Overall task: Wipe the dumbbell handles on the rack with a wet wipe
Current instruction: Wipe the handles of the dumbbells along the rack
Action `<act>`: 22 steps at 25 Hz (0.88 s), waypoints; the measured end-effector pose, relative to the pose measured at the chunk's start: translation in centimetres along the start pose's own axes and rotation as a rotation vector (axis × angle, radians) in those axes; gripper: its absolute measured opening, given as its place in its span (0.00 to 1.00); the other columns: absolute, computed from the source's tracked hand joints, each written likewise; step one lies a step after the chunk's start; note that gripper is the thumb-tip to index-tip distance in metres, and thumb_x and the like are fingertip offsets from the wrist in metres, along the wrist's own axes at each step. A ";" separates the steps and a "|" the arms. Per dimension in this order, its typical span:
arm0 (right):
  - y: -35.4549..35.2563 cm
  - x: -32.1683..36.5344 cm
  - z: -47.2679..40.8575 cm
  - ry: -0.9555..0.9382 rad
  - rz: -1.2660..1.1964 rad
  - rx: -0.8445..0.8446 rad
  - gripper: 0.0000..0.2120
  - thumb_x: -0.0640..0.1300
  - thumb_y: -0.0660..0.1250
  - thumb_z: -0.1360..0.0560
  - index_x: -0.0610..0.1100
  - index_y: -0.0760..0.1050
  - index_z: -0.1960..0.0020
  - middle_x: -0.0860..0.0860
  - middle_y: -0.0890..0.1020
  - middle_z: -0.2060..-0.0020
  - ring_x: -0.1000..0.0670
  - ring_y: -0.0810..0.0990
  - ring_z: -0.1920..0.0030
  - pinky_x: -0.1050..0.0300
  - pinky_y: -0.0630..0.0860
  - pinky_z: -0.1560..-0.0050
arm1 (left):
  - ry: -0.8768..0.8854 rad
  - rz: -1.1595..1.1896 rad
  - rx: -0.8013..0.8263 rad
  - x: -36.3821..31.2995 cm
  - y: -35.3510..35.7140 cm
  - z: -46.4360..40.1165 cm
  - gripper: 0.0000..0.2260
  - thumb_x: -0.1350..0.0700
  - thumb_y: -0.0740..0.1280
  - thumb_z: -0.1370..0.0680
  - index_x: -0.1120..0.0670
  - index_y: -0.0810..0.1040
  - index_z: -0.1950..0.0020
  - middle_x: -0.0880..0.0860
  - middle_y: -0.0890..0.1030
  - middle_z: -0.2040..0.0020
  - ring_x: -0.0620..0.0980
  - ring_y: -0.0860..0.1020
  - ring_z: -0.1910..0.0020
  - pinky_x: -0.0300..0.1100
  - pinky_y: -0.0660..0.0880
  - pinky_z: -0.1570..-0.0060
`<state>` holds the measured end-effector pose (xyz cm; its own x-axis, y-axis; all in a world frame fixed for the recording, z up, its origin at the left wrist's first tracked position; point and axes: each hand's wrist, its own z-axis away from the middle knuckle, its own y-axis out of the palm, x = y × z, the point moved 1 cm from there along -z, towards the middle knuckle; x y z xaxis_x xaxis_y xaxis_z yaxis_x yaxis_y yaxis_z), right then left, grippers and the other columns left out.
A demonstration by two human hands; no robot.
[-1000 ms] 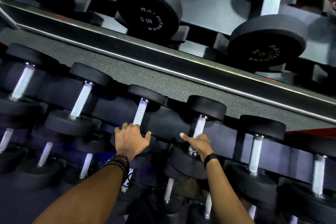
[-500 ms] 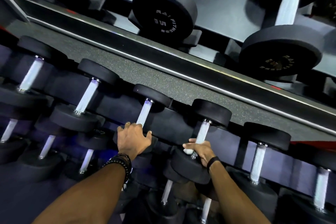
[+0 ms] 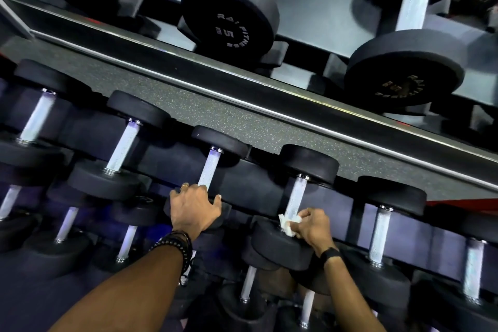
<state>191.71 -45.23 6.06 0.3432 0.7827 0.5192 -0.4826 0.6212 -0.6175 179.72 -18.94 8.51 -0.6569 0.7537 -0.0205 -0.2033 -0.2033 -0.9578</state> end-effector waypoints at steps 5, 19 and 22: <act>0.2 2.9 0.4 -0.062 -0.308 -0.487 0.10 0.37 0.76 0.33 0.43 0.75 0.59 0.42 0.83 0.62 0.47 0.79 0.62 0.56 0.76 0.55 | 0.008 -0.018 -0.003 -0.1 0.0 -0.1 0.22 0.36 0.60 0.26 0.52 0.81 0.55 0.51 0.83 0.56 0.53 0.77 0.49 0.51 0.70 0.49; -0.5 4.9 -3.8 0.187 -0.685 -0.213 0.16 0.28 0.58 0.31 0.45 0.71 0.70 0.48 0.74 0.72 0.49 0.71 0.68 0.59 0.66 0.68 | 0.017 -0.004 -0.003 0.0 0.1 -0.1 0.22 0.35 0.58 0.26 0.51 0.81 0.53 0.50 0.83 0.55 0.52 0.77 0.49 0.50 0.70 0.49; -0.7 3.6 -1.1 0.227 -0.689 0.189 0.10 0.33 0.57 0.31 0.42 0.76 0.60 0.48 0.79 0.67 0.48 0.75 0.66 0.57 0.71 0.64 | 0.010 -0.006 0.003 0.1 0.1 -0.2 0.22 0.35 0.58 0.26 0.51 0.81 0.54 0.50 0.83 0.55 0.52 0.77 0.49 0.50 0.70 0.49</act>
<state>194.13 -42.85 7.72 0.7658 0.2208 0.6041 -0.2217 0.9723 -0.0743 179.79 -18.79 8.32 -0.6482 0.7612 -0.0180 -0.2093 -0.2008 -0.9570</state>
